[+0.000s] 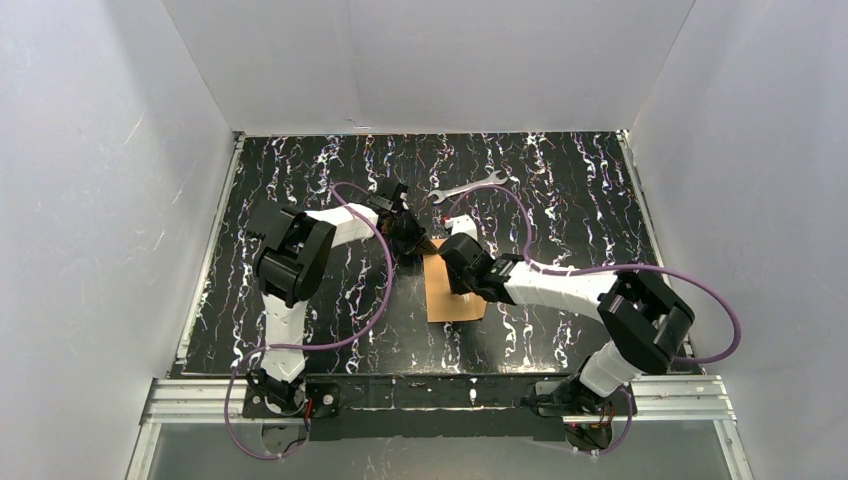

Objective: Place the letter into the envelope and seal it

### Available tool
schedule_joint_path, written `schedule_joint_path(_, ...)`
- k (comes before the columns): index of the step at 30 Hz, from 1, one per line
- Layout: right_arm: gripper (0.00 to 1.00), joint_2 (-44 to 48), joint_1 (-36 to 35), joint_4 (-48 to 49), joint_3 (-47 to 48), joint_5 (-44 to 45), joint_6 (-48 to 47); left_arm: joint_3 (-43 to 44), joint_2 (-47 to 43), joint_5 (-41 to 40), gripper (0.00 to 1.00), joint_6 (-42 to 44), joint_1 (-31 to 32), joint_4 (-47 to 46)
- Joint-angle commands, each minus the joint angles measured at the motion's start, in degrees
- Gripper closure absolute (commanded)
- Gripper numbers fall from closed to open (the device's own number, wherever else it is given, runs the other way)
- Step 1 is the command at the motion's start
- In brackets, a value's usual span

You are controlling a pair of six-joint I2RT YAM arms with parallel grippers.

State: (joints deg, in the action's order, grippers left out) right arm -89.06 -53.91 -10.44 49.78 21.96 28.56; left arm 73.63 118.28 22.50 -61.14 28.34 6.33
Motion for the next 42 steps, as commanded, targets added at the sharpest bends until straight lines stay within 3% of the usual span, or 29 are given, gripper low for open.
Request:
schedule_joint_path(1, 0.99, -3.5, -0.6, -0.6, -5.6, 3.6, 0.5, -1.7, 4.9, -9.6, 1.00, 2.8, -0.1, 5.1)
schedule_joint_path(9, 0.99, -10.2, 0.6, 0.1, -0.1, 8.0, 1.4, -1.0, 5.7, -6.9, 1.00, 5.0, -0.1, 6.1)
schedule_joint_path(16, 0.99, -7.6, 1.0, -3.1, 0.0, 10.5, 1.7, 0.0, 6.2, -6.5, 1.00, 5.1, -0.1, 6.4)
schedule_joint_path(23, 0.99, -3.1, 0.0, -0.1, -3.0, -0.8, -5.0, 0.2, 6.5, -6.7, 1.00, 4.1, -0.4, 6.4)
schedule_joint_path(31, 0.99, 1.0, -1.8, 1.0, -7.4, -7.9, -8.4, 0.4, 7.1, -6.6, 1.00, 3.2, -0.6, 5.8)
schedule_joint_path(42, 0.99, -7.1, 0.5, -4.6, -0.8, 5.4, -3.8, 1.2, 6.8, -6.3, 1.00, 4.8, -0.6, 7.0)
